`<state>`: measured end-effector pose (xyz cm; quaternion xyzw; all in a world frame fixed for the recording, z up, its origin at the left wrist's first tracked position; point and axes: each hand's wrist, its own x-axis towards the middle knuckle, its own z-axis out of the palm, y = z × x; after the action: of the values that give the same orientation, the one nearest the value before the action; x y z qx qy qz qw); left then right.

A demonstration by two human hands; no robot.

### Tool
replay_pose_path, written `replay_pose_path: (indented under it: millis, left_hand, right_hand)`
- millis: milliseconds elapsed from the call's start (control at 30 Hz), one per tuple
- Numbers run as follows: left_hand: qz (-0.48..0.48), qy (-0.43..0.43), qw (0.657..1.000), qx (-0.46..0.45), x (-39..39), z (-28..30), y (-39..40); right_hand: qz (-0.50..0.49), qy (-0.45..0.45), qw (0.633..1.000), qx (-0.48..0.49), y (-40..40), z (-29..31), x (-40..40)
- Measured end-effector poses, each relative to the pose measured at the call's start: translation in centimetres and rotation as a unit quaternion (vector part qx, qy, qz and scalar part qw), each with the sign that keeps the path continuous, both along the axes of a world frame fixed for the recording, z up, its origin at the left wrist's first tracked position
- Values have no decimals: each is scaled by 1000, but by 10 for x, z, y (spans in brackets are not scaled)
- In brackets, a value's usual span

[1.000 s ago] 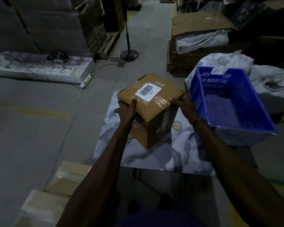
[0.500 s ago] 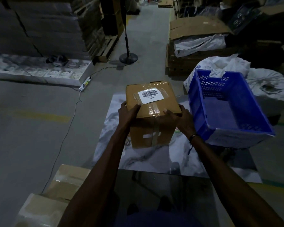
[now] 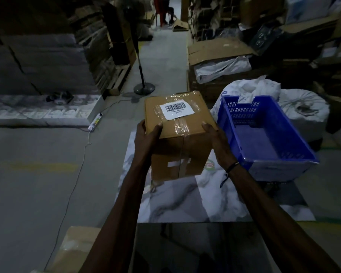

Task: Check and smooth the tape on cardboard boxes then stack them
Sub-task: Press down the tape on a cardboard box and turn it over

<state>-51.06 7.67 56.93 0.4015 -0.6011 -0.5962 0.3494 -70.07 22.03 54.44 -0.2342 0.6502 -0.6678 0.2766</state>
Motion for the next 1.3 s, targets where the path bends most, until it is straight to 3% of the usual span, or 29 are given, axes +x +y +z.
replay_pose_path:
  millis: [233,500,867,1300]
  left_hand:
    - [-43,90,994,-40,-50,117,6]
    - [-90,120,987,-62,-167,172,40]
    - [-89,106,989,-46,-359,160,93]
    - [-102,53,993,-21,-478,63,90]
  right_hand:
    - [-70,41,995,-66,8,114,-45]
    - [-136,87,979,-123,60,179,-157]
    - [-114,115,980,-116,120,173,-351]
    - [-79,62,994,-33,118,77,-472]
